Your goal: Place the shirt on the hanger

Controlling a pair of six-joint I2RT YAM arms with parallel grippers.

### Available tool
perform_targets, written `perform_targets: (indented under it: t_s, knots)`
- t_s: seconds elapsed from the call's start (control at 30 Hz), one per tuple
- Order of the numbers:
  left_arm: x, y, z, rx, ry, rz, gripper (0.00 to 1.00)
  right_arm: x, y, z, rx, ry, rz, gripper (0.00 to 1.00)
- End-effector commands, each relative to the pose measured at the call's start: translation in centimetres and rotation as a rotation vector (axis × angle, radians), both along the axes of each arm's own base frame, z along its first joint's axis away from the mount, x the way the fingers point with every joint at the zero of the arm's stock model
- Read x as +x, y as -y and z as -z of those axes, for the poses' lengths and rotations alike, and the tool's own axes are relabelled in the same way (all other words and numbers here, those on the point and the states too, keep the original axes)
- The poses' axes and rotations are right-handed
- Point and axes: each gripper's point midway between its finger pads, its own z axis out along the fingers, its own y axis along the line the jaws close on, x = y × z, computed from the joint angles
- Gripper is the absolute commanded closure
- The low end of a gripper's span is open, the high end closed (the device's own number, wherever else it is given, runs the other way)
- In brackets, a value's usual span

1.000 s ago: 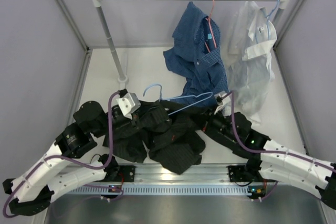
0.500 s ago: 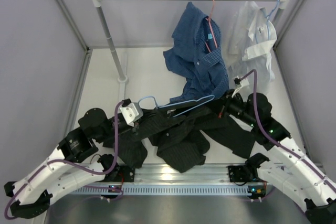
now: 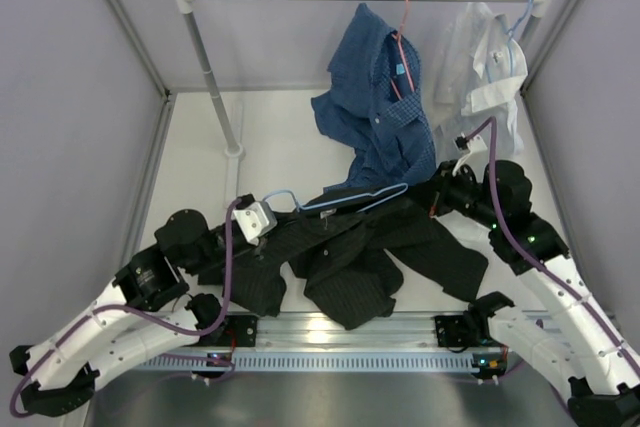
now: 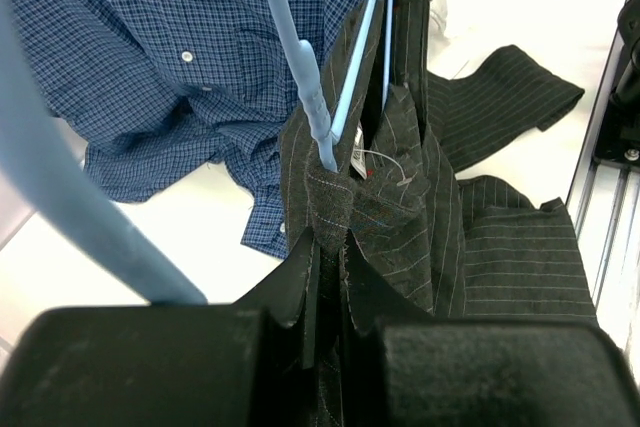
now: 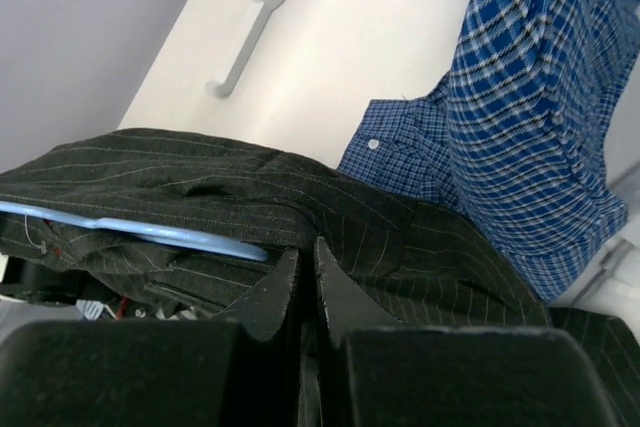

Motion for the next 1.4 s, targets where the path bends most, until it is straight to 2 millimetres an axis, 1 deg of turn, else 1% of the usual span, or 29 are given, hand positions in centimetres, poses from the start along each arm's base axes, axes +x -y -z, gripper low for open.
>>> perform_targets:
  t_s: [0.0, 0.03, 0.17, 0.27, 0.3, 0.37, 0.43, 0.47, 0.5, 0.53, 0.57, 0.6, 0.63, 0.67, 0.7, 0.73, 0.77, 0.8, 0.83, 0.87, 0.9, 0.93, 0.97, 1.0, 1.03, 1.07, 1.2, 1.33, 1.37]
  knots:
    - [1.1, -1.8, -0.8, 0.014, 0.041, -0.096, 1.00, 3.8, 7.6, -0.1, -0.203, 0.041, 0.347, 1.00]
    - [1.1, -1.8, -0.7, 0.017, 0.037, -0.098, 1.00, 4.0, 7.8, -1.1, -0.205, 0.060, 0.353, 1.00]
    - [1.4, -1.2, 0.4, 0.052, 0.010, -0.088, 1.00, 4.5, 7.9, -2.6, -0.218, 0.081, 0.360, 1.00]
    - [1.8, -1.0, 1.2, 0.085, -0.010, -0.098, 1.00, 4.2, 7.6, -4.1, -0.186, 0.111, 0.345, 1.00]
    - [2.4, -1.3, 1.3, 0.097, -0.010, -0.136, 1.00, 4.2, 7.4, -4.5, -0.184, 0.119, 0.334, 1.00]
    - [3.1, -1.1, 1.5, 0.113, -0.028, -0.163, 1.00, 3.8, 6.7, -5.3, -0.160, 0.133, 0.290, 1.00]
    - [3.8, -1.0, 1.4, 0.119, -0.049, -0.198, 1.00, 3.0, 5.0, -5.4, -0.111, 0.127, 0.203, 1.00]
    - [4.3, -0.4, 2.0, 0.144, -0.076, -0.205, 1.00, 2.5, 4.2, -5.5, -0.086, 0.123, 0.155, 1.00]
    - [4.5, -0.1, 1.7, 0.139, -0.091, -0.210, 1.00, 2.0, 3.3, -5.5, -0.053, 0.115, 0.122, 1.00]
    - [4.7, 0.3, 0.3, 0.097, -0.115, -0.222, 1.00, 1.6, 2.5, -5.6, -0.026, 0.127, 0.085, 1.00]
    - [5.2, 0.9, 0.2, 0.095, -0.141, -0.234, 1.00, 1.1, 1.9, -5.5, -0.003, 0.120, 0.055, 1.00]
    - [5.4, 1.0, -0.7, 0.062, -0.159, -0.251, 1.00, 0.2, 0.6, -5.5, 0.039, 0.100, 0.007, 1.00]
    - [5.7, 1.1, -1.7, 0.000, -0.201, -0.293, 1.00, -0.4, 0.0, -4.6, 0.053, 0.081, -0.016, 1.00]
    - [6.0, 1.3, -3.4, -0.044, -0.202, -0.306, 1.00, -0.9, -0.4, -5.3, 0.089, 0.109, -0.024, 1.00]
    - [6.2, 1.4, -4.7, -0.106, -0.222, -0.324, 1.00, -2.2, -1.9, -5.2, 0.136, 0.086, -0.075, 1.00]
    - [6.3, 1.7, -5.5, -0.155, -0.248, -0.331, 1.00, -2.9, -2.8, -4.1, 0.151, 0.066, -0.107, 1.00]
    - [6.4, 1.9, -6.5, -0.190, -0.250, -0.329, 1.00, -3.3, -3.4, -4.7, 0.197, 0.082, -0.107, 1.00]
    - [6.4, 2.2, -7.7, -0.239, -0.245, -0.319, 1.00, -5.1, -5.3, -3.8, 0.207, 0.058, -0.184, 1.00]
    - [6.0, 3.1, -8.0, -0.257, -0.259, -0.271, 1.00, -5.7, -6.2, -3.8, 0.220, 0.060, -0.211, 1.00]
    - [5.8, 3.7, -8.4, -0.270, -0.258, -0.237, 1.00, -5.6, -7.0, -4.2, 0.248, 0.075, -0.200, 1.00]
    - [5.5, 4.3, -8.8, -0.282, -0.259, -0.206, 1.00, -7.3, -8.5, -4.1, 0.254, 0.070, -0.262, 1.00]
    - [5.3, 5.0, -9.4, -0.305, -0.252, -0.166, 1.00, -7.6, -9.7, -3.7, 0.241, 0.061, -0.276, 1.00]
    - [4.9, 5.8, -9.4, -0.301, -0.259, -0.120, 1.00, -7.3, -10.1, -3.8, 0.232, 0.076, -0.243, 1.00]
    - [4.7, 6.3, -9.5, -0.302, -0.261, -0.094, 1.00, -8.6, -11.4, -4.4, 0.227, 0.093, -0.286, 1.00]
    - [4.7, 6.6, -9.7, -0.309, -0.253, -0.083, 1.00, -8.7, -12.3, -3.8, 0.201, 0.088, -0.285, 1.00]
    - [4.9, 6.7, -9.6, -0.311, -0.246, -0.085, 1.00, -9.0, -13.0, -4.1, 0.208, 0.101, -0.282, 1.00]
    - [5.1, 6.2, -9.0, -0.325, -0.213, -0.104, 1.00, -8.9, -13.9, -3.0, 0.197, 0.079, -0.278, 1.00]
    - [4.5, 4.4, -9.6, -0.361, -0.140, -0.112, 1.00, -8.9, -13.2, -3.8, 0.241, 0.107, -0.261, 1.00]
    - [4.7, 4.0, -9.3, -0.349, -0.130, -0.134, 1.00, -8.9, -12.9, -4.1, 0.239, 0.120, -0.257, 0.83]
